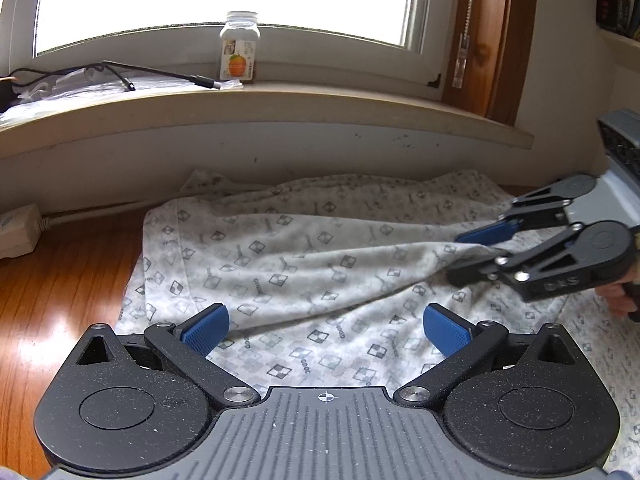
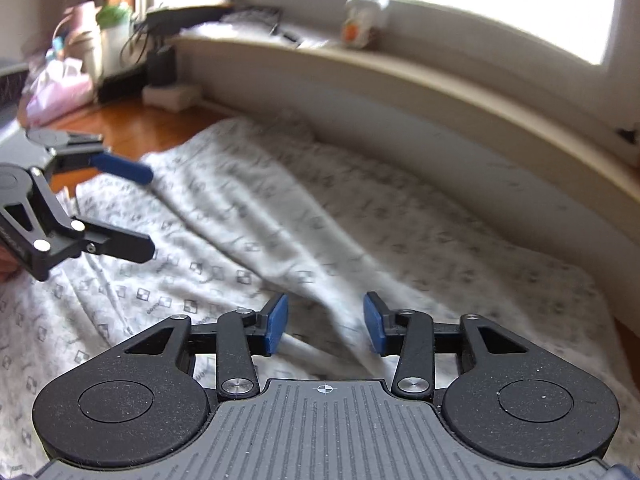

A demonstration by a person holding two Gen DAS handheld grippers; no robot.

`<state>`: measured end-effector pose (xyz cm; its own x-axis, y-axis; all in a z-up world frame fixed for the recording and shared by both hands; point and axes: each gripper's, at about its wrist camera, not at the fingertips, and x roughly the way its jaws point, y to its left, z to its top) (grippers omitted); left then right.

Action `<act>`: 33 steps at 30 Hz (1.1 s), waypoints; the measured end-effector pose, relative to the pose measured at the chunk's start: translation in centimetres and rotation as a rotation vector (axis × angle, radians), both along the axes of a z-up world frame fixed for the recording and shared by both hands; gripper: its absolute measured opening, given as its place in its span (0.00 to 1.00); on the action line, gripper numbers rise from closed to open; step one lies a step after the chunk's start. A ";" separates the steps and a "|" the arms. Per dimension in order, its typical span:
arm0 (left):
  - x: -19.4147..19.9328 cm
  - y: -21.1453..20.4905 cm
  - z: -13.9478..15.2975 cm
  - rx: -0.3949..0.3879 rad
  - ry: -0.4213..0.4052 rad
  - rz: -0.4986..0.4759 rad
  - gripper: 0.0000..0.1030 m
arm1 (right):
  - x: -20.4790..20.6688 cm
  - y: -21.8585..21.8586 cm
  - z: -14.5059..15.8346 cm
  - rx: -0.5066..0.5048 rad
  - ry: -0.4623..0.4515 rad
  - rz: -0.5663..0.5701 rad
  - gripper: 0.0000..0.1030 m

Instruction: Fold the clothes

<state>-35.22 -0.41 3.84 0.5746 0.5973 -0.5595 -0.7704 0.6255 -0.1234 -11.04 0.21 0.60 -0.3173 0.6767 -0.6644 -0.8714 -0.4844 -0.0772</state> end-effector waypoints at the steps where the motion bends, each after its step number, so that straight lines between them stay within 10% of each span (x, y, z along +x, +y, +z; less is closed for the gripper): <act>1: 0.0 0.0 0.0 0.000 0.000 0.001 1.00 | 0.2 0.1 0.1 0.006 0.011 -0.009 0.04; 13: -0.5 -0.1 -0.2 0.002 -0.012 0.013 1.00 | 13.8 -4.7 10.3 0.355 0.017 -0.377 0.03; 16: -0.5 -0.2 -0.2 0.002 -0.006 0.015 1.00 | 20.8 -7.0 12.0 0.439 -0.113 -0.623 0.03; 19: -0.4 -0.2 -0.3 0.003 0.003 0.018 1.00 | 26.3 -9.2 11.8 0.440 -0.212 -0.894 0.26; 23: 0.2 -0.1 -0.4 0.006 0.036 0.018 1.00 | 28.7 -11.9 9.9 0.334 -0.076 -0.850 0.51; 30: 2.3 -1.6 -0.5 0.105 0.136 -0.013 1.00 | 23.5 -11.3 2.6 0.107 0.296 -0.574 0.56; 33: 3.5 -2.5 -0.1 0.132 0.124 -0.047 1.00 | 20.5 -10.1 -0.4 0.080 0.300 -0.483 0.57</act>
